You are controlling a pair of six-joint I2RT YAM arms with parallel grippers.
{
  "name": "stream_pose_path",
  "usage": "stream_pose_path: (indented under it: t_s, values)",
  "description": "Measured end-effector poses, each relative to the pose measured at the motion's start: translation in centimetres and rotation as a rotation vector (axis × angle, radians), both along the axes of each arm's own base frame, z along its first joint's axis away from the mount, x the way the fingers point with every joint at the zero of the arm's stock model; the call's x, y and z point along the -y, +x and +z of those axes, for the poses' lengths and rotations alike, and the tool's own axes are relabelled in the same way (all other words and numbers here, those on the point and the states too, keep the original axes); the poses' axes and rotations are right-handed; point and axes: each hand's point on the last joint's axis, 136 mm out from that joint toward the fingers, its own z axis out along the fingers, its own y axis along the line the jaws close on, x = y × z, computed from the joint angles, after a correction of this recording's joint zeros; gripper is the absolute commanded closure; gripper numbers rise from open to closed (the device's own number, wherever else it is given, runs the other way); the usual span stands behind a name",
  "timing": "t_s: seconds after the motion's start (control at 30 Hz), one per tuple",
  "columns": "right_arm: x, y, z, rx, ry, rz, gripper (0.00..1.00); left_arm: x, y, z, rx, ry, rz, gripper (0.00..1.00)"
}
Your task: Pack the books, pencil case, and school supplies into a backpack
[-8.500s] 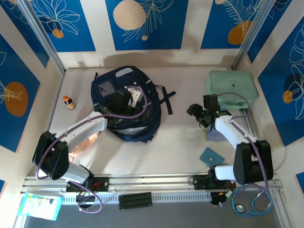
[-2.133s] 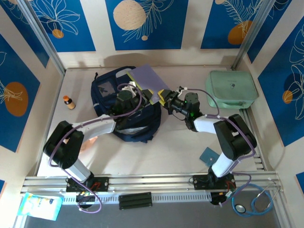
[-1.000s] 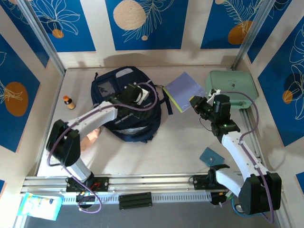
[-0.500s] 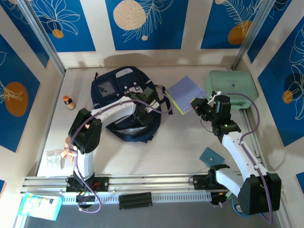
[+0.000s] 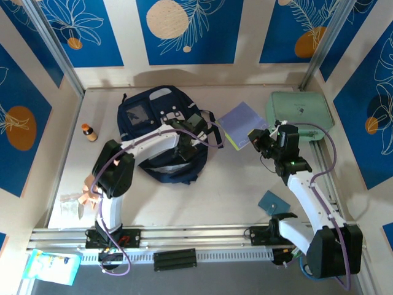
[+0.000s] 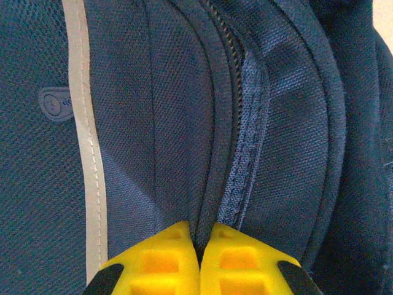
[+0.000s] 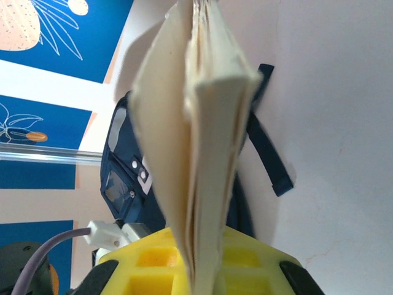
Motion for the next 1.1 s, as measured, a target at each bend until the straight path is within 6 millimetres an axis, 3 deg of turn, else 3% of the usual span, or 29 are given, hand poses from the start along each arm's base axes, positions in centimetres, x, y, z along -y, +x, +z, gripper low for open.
stream_pose_path:
  t_s: [0.07, 0.2, 0.33, 0.47, 0.57, 0.83, 0.97, 1.1]
  values:
    - [0.4, -0.2, 0.0, 0.003, -0.002, -0.008, 1.0, -0.1, 0.3, 1.3, 0.04, -0.017, 0.01, 1.0]
    - [0.7, -1.0, 0.3, 0.031, -0.009, 0.004, 1.0, -0.9, 1.1, 6.7, 0.199, -0.106, 0.044, 1.0]
    - [-0.4, -2.0, 0.2, 0.058, 0.01, 0.074, 1.0, -2.0, 1.7, 12.7, 0.383, -0.241, 0.093, 1.0]
    - [-2.2, -3.1, -0.5, 0.072, 0.047, 0.165, 1.0, -3.0, 2.4, 16.4, 0.512, -0.335, 0.136, 1.0]
    - [-4.2, -4.2, -1.2, 0.067, 0.071, 0.242, 1.0, -2.5, 3.1, 17.3, 0.55, -0.377, 0.146, 1.0]
    - [-10.2, -5.9, -1.4, 0.074, 0.097, 0.432, 1.0, -1.0, 4.1, 16.7, 0.533, -0.42, 0.158, 1.0]
    - [-12.6, -4.9, -2.5, 0.012, 0.099, 0.468, 1.0, -0.5, 4.1, 17.4, 0.529, -0.451, 0.154, 1.0]
    - [-15.3, -2.5, -2.1, 0.014, 0.114, 0.496, 1.0, 0.2, 4.1, 18.7, 0.523, -0.498, 0.147, 1.0]
